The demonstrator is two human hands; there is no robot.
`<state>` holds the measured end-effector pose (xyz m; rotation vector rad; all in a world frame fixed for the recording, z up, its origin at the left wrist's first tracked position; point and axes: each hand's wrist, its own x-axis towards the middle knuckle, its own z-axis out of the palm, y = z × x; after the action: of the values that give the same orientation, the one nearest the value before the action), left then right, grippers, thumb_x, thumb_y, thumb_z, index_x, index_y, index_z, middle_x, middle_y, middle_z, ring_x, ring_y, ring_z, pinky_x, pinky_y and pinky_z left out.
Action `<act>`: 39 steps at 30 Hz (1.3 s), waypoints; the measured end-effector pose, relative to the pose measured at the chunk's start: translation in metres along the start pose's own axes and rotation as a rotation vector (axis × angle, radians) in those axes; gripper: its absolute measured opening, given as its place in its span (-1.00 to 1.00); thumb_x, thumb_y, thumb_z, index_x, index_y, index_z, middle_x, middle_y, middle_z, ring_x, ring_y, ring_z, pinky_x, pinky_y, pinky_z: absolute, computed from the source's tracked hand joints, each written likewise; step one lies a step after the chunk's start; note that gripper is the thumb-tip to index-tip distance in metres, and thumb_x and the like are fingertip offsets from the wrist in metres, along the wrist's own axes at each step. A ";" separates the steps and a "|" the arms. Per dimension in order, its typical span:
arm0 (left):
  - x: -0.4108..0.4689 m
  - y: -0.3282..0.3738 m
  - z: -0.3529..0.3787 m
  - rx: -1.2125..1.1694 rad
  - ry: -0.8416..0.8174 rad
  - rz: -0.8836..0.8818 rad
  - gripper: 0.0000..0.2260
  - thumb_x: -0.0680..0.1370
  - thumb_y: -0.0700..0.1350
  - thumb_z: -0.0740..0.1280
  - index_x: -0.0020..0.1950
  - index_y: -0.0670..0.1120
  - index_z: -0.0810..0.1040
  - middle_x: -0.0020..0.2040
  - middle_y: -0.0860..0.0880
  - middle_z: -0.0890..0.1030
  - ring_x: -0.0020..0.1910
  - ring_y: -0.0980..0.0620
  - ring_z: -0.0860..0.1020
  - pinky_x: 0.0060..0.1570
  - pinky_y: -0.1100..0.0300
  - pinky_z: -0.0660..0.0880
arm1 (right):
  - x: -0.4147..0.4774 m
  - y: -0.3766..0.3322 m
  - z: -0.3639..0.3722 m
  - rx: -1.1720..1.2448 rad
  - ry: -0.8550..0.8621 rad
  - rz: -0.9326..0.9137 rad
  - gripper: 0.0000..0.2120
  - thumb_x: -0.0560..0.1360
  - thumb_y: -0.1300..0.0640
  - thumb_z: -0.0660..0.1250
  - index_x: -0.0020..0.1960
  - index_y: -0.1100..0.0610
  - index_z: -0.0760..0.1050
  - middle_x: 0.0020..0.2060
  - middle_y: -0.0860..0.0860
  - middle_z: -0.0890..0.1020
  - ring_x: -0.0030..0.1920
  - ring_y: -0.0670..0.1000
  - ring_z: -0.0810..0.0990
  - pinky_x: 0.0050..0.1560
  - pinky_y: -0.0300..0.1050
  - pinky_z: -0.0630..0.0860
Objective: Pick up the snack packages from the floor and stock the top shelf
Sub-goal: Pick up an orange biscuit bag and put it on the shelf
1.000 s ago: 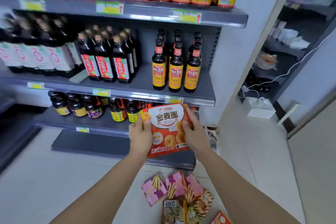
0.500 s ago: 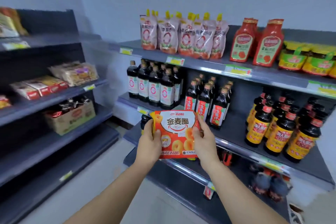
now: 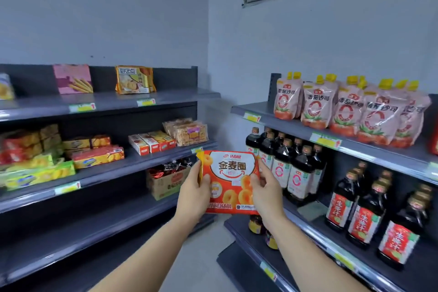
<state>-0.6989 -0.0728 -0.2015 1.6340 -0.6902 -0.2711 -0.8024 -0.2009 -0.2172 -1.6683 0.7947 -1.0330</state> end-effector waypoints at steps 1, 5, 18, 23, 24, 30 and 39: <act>0.006 0.002 -0.006 0.013 0.030 0.008 -0.63 0.64 -0.07 0.16 0.46 0.09 0.28 0.24 0.09 0.54 0.05 0.14 0.58 -0.03 0.21 0.56 | 0.008 -0.004 0.009 -0.004 -0.023 -0.017 -0.58 0.60 0.11 0.19 0.43 -0.16 0.32 0.32 -0.12 0.50 0.30 -0.05 0.48 0.30 0.09 0.46; 0.030 0.010 -0.028 0.069 0.146 0.030 -0.58 0.64 -0.05 0.16 0.51 0.07 0.22 0.26 0.10 0.51 0.10 0.09 0.57 0.04 0.15 0.56 | 0.036 -0.025 0.042 -0.021 -0.116 -0.088 -0.56 0.61 0.12 0.18 0.46 -0.15 0.28 0.27 -0.16 0.50 0.24 -0.07 0.50 0.25 0.06 0.51; 0.070 0.008 -0.135 0.302 0.497 -0.015 -0.56 0.65 0.01 0.11 0.52 0.17 0.13 0.17 -0.03 0.50 0.00 0.07 0.58 -0.06 0.07 0.61 | 0.057 -0.082 0.166 0.002 -0.412 -0.222 -0.59 0.62 0.04 0.18 0.45 -0.17 0.28 0.32 -0.12 0.48 0.26 -0.03 0.51 0.13 0.08 0.60; 0.075 0.002 -0.193 0.351 0.570 -0.014 -0.53 0.65 -0.02 0.10 0.53 0.20 0.06 0.14 -0.04 0.53 -0.06 0.10 0.58 -0.19 0.20 0.58 | 0.047 -0.105 0.226 0.012 -0.475 -0.284 -0.57 0.62 0.07 0.19 0.47 -0.11 0.28 0.35 -0.07 0.46 0.31 0.00 0.48 0.17 0.12 0.57; 0.077 0.001 -0.206 0.363 0.582 -0.015 -0.53 0.65 -0.02 0.10 0.54 0.20 0.05 0.15 -0.05 0.53 -0.07 0.11 0.57 -0.22 0.23 0.55 | 0.044 -0.110 0.239 0.016 -0.486 -0.289 -0.57 0.62 0.07 0.20 0.46 -0.11 0.28 0.34 -0.06 0.47 0.31 0.01 0.48 0.16 0.13 0.57; 0.089 -0.002 -0.293 0.412 0.659 -0.015 -0.55 0.66 -0.03 0.10 0.54 0.16 0.09 0.14 -0.05 0.53 -0.05 0.05 0.57 -0.12 0.07 0.61 | 0.026 -0.143 0.326 0.057 -0.554 -0.317 -0.58 0.62 0.08 0.21 0.46 -0.10 0.30 0.32 -0.07 0.48 0.31 0.00 0.46 0.19 0.09 0.56; 0.108 -0.017 -0.443 0.452 0.785 -0.065 -0.54 0.66 -0.01 0.09 0.54 0.20 0.07 0.15 -0.06 0.54 -0.09 0.09 0.57 -0.23 0.18 0.56 | -0.014 -0.198 0.476 0.153 -0.658 -0.345 -0.57 0.61 0.14 0.22 0.45 -0.08 0.32 0.35 -0.03 0.47 0.34 0.02 0.45 0.23 0.12 0.53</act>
<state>-0.3677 0.2278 -0.1095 1.9936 -0.0891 0.5043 -0.3715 0.0596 -0.1070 -1.8852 -0.0017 -0.6692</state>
